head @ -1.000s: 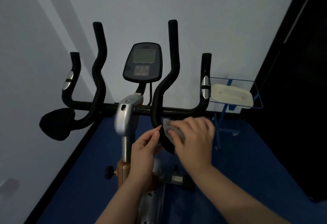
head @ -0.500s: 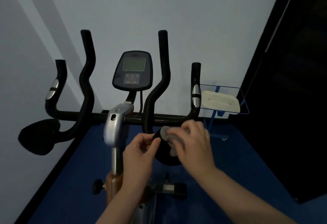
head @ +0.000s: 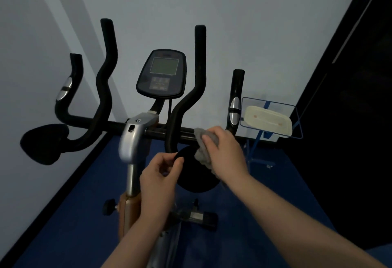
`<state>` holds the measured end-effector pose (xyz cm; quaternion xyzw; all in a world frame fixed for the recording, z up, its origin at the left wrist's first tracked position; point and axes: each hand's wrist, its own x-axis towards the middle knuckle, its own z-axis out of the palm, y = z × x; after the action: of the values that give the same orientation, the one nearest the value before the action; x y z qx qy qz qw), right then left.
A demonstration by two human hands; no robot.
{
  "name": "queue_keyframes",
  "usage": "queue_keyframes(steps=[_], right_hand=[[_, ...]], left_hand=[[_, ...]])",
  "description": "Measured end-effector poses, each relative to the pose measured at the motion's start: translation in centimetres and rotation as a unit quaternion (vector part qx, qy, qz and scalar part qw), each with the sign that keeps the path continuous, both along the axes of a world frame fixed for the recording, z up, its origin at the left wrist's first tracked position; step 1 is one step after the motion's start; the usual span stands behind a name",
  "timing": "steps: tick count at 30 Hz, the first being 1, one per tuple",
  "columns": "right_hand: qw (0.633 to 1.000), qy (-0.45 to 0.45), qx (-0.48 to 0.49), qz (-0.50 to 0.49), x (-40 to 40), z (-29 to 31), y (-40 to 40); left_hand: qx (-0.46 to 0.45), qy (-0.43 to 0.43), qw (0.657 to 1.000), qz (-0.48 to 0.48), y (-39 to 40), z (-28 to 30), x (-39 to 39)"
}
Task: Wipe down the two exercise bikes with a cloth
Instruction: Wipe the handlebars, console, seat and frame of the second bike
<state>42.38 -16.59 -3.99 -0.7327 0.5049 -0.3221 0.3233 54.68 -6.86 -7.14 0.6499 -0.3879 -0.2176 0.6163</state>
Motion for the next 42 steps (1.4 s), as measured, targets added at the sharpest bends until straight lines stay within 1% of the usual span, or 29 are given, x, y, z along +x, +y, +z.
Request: queue_keyframes(steps=[2,3,5,6,7,8,11,13,16,17,20,21,23,26,28,32,34,36,37,39,42], right_hand=[[1.0,0.015,-0.022,0.0,-0.8,-0.5,1.2],[0.998,0.044,-0.045,-0.001,-1.5,-0.9,1.9],[0.983,0.153,-0.107,-0.001,-2.1,-1.1,1.7],[0.973,0.197,-0.123,0.006,-1.7,-0.8,0.9],[0.967,0.222,-0.119,0.018,-1.1,-0.4,0.2],[0.968,0.23,-0.097,0.033,-0.3,0.0,-0.3],[0.985,0.164,-0.001,0.05,0.4,0.3,-0.5],[0.991,0.134,0.02,0.022,-0.9,-0.5,0.4],[0.996,0.074,0.047,-0.014,-2.8,-1.9,2.3],[0.996,0.072,0.051,-0.021,-2.7,-2.1,2.4],[0.992,0.117,0.044,-0.026,-1.3,-1.2,1.3],[0.991,0.12,0.043,-0.032,-0.9,-0.9,1.0],[0.994,0.089,0.042,-0.051,-0.8,-1.1,1.4],[0.994,0.019,0.041,-0.097,-1.5,-2.7,4.4],[0.991,-0.01,0.034,-0.125,-1.2,-3.4,6.0],[0.988,0.012,0.019,-0.156,-0.1,-2.6,5.0],[0.98,-0.039,0.025,-0.193,0.3,-3.2,5.4],[0.964,-0.109,0.025,-0.241,1.5,-4.5,7.7],[0.958,-0.128,0.026,-0.254,2.1,-5.0,9.1],[0.958,-0.13,0.032,-0.254,2.4,-5.3,10.1],[0.969,-0.058,0.008,-0.238,1.1,-4.4,7.5]], left_hand=[[0.003,0.008,1.0,-0.006,0.1,0.3,-0.1],[0.009,0.006,1.0,-0.013,0.1,0.4,0.1],[0.024,-0.013,0.999,-0.03,-0.1,0.8,0.7],[0.031,-0.027,0.998,-0.04,-0.3,1.1,1.1],[0.039,-0.04,0.997,-0.053,-0.6,1.4,1.4],[0.045,-0.053,0.995,-0.068,-1.0,1.8,1.5],[0.046,-0.105,0.988,-0.099,-1.7,2.3,0.9],[0.044,-0.137,0.984,-0.103,-2.1,1.8,0.3],[0.066,-0.169,0.978,-0.099,-2.1,0.5,-0.1],[0.069,-0.175,0.977,-0.098,-2.1,0.3,-0.1],[0.06,-0.205,0.972,-0.098,-2.2,0.2,0.1],[0.06,-0.213,0.97,-0.1,-2.2,0.2,0.1],[0.061,-0.223,0.967,-0.103,-2.2,0.2,0.1],[0.059,-0.224,0.967,-0.105,-2.2,0.3,0.2],[0.054,-0.226,0.967,-0.104,-2.3,0.2,0.3],[0.051,-0.219,0.968,-0.111,-2.4,0.0,0.5],[0.05,-0.214,0.969,-0.112,-2.4,-0.2,0.4],[0.043,-0.215,0.969,-0.111,-2.3,-0.2,0.3],[0.039,-0.215,0.969,-0.11,-2.3,-0.2,0.4],[0.035,-0.221,0.968,-0.115,-2.3,-0.3,0.5],[0.037,-0.222,0.966,-0.128,-2.2,-0.3,0.7]])
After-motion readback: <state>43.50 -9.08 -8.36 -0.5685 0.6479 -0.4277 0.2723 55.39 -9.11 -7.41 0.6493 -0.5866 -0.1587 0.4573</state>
